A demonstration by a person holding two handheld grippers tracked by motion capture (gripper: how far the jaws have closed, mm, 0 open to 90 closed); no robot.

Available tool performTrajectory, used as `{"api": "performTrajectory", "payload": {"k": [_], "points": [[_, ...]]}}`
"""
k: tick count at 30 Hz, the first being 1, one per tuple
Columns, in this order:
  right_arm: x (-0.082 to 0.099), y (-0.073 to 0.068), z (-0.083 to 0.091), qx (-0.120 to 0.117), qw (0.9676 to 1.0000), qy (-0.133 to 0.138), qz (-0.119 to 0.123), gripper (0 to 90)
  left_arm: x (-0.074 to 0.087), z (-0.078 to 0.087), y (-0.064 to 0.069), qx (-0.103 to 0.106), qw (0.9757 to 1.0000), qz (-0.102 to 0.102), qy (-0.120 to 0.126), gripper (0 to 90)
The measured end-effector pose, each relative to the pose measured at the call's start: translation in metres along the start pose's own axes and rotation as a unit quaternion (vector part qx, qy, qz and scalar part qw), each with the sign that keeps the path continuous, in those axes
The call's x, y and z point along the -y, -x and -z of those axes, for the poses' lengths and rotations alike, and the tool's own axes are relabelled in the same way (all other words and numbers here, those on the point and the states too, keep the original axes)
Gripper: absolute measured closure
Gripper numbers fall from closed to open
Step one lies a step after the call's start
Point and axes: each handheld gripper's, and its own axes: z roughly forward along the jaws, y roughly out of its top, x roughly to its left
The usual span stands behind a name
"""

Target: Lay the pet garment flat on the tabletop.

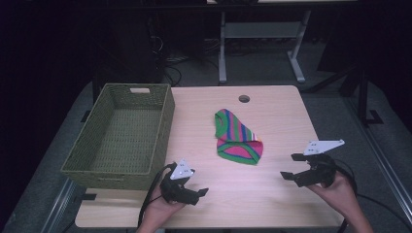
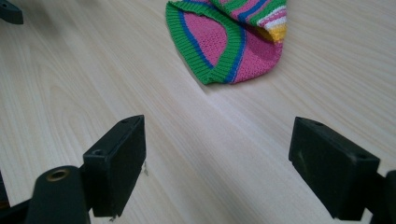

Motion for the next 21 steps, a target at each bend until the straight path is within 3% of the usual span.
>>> {"api": "performTrajectory", "payload": {"k": [15,21], "points": [[-0.024,0.008,-0.012,-0.010,0.9999,-0.006,0.004,17.7,-0.001,-0.001,0.003,0.007,1.0000,-0.001,0.000,20.2],[-0.033,0.010,-0.018,-0.013,0.9997,-0.019,0.012,17.7,-0.003,-0.001,0.005,0.008,0.9999,-0.011,0.000,20.1]]}}
